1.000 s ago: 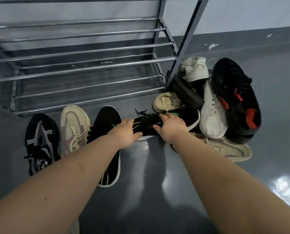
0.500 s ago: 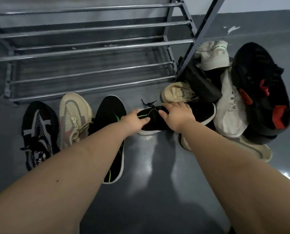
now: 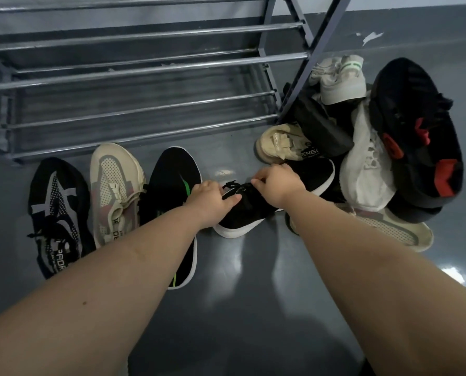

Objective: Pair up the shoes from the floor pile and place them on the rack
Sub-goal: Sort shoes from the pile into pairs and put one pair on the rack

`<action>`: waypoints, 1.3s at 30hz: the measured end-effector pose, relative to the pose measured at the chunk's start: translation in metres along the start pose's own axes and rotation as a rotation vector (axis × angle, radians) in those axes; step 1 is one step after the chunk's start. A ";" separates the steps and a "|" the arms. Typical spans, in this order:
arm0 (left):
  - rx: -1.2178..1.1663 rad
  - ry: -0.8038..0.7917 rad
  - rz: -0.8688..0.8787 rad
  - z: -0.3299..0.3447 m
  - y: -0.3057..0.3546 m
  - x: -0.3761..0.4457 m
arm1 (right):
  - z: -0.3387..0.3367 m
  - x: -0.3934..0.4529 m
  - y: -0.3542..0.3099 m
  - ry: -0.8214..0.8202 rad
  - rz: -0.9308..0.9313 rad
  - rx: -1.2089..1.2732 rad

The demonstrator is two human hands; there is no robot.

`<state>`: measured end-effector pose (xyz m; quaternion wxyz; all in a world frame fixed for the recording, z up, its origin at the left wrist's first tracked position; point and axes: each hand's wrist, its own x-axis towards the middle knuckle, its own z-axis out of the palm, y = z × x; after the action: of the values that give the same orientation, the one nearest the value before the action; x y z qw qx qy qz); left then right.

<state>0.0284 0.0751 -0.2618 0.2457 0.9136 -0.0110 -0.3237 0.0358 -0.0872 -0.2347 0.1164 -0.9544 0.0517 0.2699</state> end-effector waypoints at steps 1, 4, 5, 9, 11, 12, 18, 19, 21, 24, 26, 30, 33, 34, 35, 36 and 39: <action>-0.001 -0.004 0.004 -0.001 0.000 -0.002 | 0.005 -0.002 0.001 0.047 0.003 0.046; -0.037 -0.028 0.013 -0.002 0.002 -0.009 | 0.018 -0.009 0.005 0.196 0.018 0.153; -0.097 -0.059 -0.012 -0.001 0.004 -0.013 | 0.023 -0.011 0.005 0.227 0.016 0.162; -0.382 -0.082 -0.077 0.011 0.003 -0.018 | 0.029 -0.016 0.005 0.270 -0.001 0.185; -0.513 -0.063 -0.126 0.016 0.000 -0.020 | 0.027 -0.018 0.006 0.279 0.010 0.211; -0.605 -0.055 -0.164 0.017 -0.001 -0.021 | 0.026 -0.019 0.008 0.286 0.020 0.224; -1.089 -0.069 -0.250 0.010 0.007 -0.052 | 0.030 -0.047 0.006 0.313 0.069 0.270; -1.114 -0.054 -0.244 0.010 0.008 -0.059 | 0.032 -0.056 0.003 0.313 0.106 0.301; -1.166 -0.006 -0.233 0.009 0.006 -0.077 | 0.036 -0.077 -0.005 0.280 0.191 0.403; -1.224 0.075 -0.250 0.004 -0.001 -0.107 | 0.042 -0.110 -0.027 0.196 0.249 0.723; -1.271 0.100 -0.262 0.001 -0.007 -0.125 | 0.046 -0.129 -0.046 0.164 0.251 0.942; -1.335 0.140 -0.275 -0.010 -0.021 -0.167 | 0.051 -0.165 -0.078 0.074 0.260 1.242; -1.377 0.119 -0.251 -0.014 -0.033 -0.200 | 0.051 -0.191 -0.093 0.057 0.232 1.288; -1.398 0.105 -0.248 -0.016 -0.037 -0.211 | 0.050 -0.199 -0.097 0.037 0.226 1.308; -1.407 0.089 -0.243 -0.017 -0.042 -0.220 | 0.049 -0.208 -0.101 0.015 0.216 1.325; -1.404 0.072 -0.243 -0.019 -0.046 -0.229 | 0.048 -0.216 -0.105 -0.006 0.204 1.340; -1.407 0.013 -0.261 -0.028 -0.058 -0.252 | 0.050 -0.236 -0.118 -0.032 0.170 1.340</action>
<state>-0.1626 0.1838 -0.1218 0.7361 0.5343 0.3112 -0.2753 -0.1705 0.0478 -0.1287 0.6622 -0.6646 0.2809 0.2019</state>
